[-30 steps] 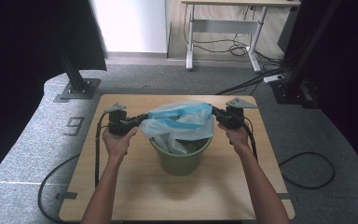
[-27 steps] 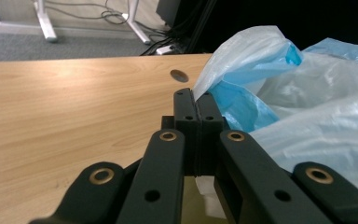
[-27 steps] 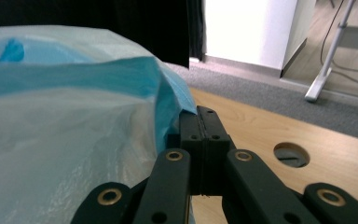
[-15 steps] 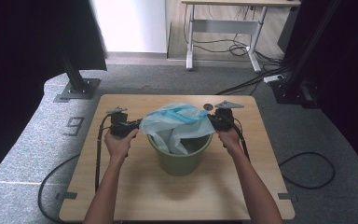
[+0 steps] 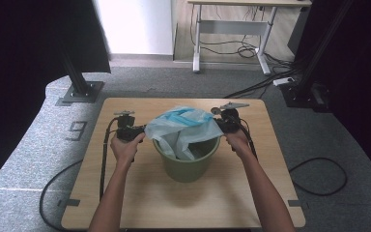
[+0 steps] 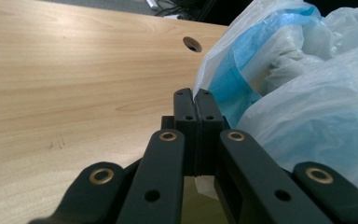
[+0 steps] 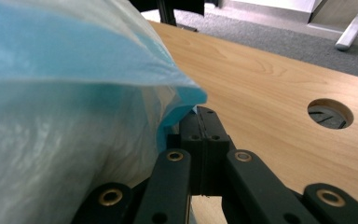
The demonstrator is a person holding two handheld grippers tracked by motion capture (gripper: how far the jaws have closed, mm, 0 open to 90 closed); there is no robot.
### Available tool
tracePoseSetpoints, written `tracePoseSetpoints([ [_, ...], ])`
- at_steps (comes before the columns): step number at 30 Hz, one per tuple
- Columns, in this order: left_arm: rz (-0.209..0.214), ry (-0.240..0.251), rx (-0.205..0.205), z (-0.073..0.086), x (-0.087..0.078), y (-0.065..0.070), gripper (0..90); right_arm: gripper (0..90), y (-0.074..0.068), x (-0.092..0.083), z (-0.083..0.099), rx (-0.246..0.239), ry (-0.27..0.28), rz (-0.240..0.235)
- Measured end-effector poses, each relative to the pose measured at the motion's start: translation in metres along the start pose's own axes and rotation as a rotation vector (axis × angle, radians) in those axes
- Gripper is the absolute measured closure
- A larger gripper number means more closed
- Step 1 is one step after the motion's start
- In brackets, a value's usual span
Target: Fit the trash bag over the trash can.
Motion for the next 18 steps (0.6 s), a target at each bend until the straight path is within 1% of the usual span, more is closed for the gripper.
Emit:
tracePoseSetpoints([
  [3,0.007,-0.018,-0.020,0.001,0.002,-0.001,89.7,88.7,0.000,0.001,0.001,0.012,-0.008,-0.007],
  [5,0.005,-0.021,-0.026,0.001,0.004,-0.003,89.7,88.2,0.001,0.002,0.001,0.016,-0.008,-0.002],
  [8,-0.005,-0.030,-0.028,0.001,0.006,-0.005,89.7,87.7,0.003,0.004,0.001,0.030,-0.003,0.006],
  [12,-0.017,-0.045,-0.027,0.003,0.007,-0.006,89.7,87.6,0.003,0.007,0.003,0.046,-0.011,0.000],
  [15,-0.036,-0.063,-0.017,0.004,0.008,-0.006,89.7,87.4,0.002,0.009,0.005,0.046,-0.033,-0.001],
  [17,-0.058,-0.081,-0.009,0.007,0.008,-0.007,89.7,87.4,0.003,0.012,0.009,0.046,-0.069,0.019],
  [18,-0.045,-0.072,-0.011,0.008,0.006,-0.006,89.7,87.4,0.004,0.013,0.013,0.044,-0.089,0.033],
])
Point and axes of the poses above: each handheld gripper's, and its own axes: x roughly forward along the jaws, z roughly out of its underside, y roughly to its right, the point moved 5 cm from there along x, roughly forward along the jaws, and after that the axes turned 2 degrees about -x, right-handed, at the moved point
